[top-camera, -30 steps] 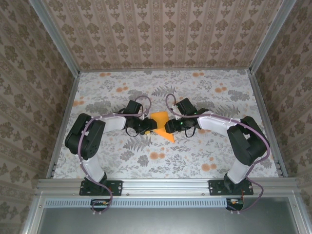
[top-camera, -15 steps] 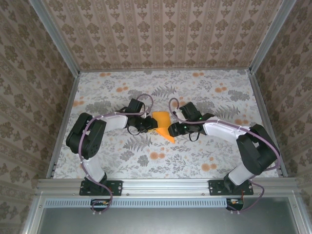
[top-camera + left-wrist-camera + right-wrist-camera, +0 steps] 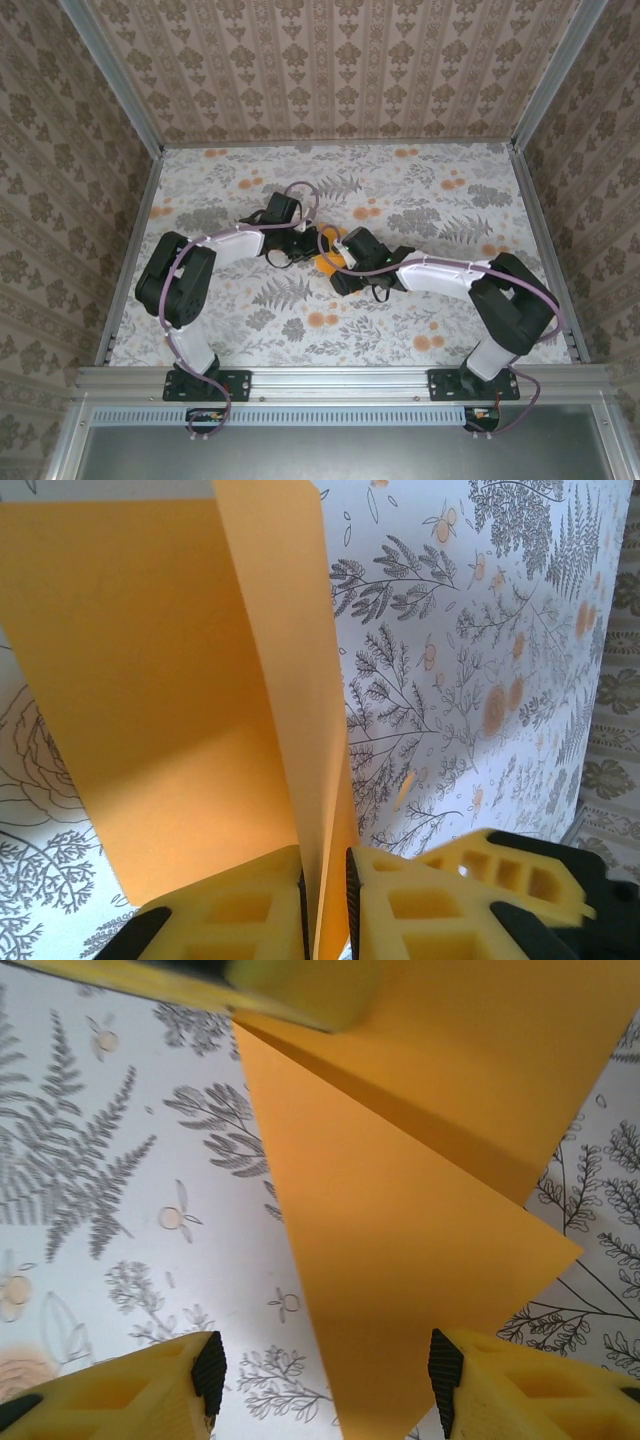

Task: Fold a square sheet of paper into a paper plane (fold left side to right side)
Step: Fourth fold the wing at the center of the table.

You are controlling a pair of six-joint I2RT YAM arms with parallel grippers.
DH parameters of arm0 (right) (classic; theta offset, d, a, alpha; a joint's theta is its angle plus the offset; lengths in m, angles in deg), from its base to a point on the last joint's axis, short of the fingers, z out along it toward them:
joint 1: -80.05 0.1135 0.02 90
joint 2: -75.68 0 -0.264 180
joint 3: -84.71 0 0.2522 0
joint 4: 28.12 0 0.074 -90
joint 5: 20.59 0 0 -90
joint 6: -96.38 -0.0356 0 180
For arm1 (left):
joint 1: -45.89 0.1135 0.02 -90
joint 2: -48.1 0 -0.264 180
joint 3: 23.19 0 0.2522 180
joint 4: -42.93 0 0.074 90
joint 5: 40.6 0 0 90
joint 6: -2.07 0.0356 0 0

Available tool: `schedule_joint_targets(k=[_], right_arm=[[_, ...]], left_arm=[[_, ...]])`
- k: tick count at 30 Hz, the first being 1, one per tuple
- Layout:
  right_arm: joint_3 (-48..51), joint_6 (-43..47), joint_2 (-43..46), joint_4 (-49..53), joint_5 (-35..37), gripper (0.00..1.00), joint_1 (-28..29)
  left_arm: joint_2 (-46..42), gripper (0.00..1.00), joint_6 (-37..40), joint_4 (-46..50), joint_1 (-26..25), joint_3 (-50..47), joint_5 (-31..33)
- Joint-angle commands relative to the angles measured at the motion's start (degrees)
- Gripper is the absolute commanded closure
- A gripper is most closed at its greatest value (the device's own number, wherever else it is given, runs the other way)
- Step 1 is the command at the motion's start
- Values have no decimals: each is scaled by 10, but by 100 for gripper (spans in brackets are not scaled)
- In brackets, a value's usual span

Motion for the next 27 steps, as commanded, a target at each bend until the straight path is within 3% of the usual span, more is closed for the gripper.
schedule_joint_targets(k=[1, 16, 27], right_arm=[[-20, 8, -18, -5, 32, 42, 3], [-21, 8, -44, -14, 43, 54, 5], [-21, 8, -50, -6, 35, 76, 5]], left_arm=[[-11, 82, -4, 18, -2, 15, -8], [-10, 85, -12, 24, -2, 18, -3], [-26, 78, -6, 37, 1, 8, 8]])
